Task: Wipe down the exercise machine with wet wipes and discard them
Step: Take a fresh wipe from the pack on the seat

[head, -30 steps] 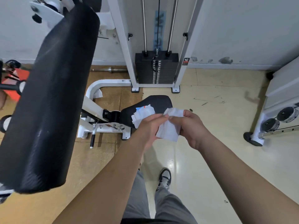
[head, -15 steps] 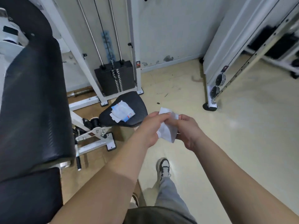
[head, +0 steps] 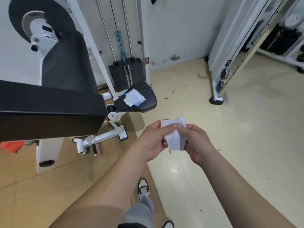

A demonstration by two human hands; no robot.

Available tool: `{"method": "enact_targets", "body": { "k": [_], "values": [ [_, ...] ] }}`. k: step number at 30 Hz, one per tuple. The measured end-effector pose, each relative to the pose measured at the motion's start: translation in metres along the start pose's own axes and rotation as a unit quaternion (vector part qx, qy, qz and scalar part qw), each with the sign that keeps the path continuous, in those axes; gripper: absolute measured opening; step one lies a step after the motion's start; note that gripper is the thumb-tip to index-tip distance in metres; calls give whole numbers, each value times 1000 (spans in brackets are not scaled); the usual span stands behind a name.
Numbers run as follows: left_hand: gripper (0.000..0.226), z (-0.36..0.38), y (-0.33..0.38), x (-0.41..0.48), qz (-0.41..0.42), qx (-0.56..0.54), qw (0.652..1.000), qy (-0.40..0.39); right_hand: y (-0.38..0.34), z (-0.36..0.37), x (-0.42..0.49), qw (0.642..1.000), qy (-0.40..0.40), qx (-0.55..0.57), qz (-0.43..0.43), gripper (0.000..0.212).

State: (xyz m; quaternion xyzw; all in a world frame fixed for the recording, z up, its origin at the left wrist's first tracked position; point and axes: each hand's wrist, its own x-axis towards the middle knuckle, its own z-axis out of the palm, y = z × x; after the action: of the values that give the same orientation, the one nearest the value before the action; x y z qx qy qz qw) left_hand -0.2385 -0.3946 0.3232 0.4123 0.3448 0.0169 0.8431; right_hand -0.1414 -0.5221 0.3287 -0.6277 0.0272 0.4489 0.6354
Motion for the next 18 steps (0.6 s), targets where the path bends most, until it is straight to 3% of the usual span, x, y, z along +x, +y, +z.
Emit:
{"method": "enact_targets", "body": {
  "k": [6,11,15,18],
  "values": [
    [36,-17,-37,-66,-25,23,999,16,42,15,-58,1000,-17,-22,-1,21],
    [47,-50,-46,-107,3,-27,1000,5,68,45,-97,999,6,-44,-22,24],
    [41,-101,-37,-159,6,-73,997,16,99,103,-125,995,8,-87,-50,30],
    [36,-162,-21,-205,14,-31,999,29,127,168,-142,992,-1,-103,-68,29]
  ]
}}
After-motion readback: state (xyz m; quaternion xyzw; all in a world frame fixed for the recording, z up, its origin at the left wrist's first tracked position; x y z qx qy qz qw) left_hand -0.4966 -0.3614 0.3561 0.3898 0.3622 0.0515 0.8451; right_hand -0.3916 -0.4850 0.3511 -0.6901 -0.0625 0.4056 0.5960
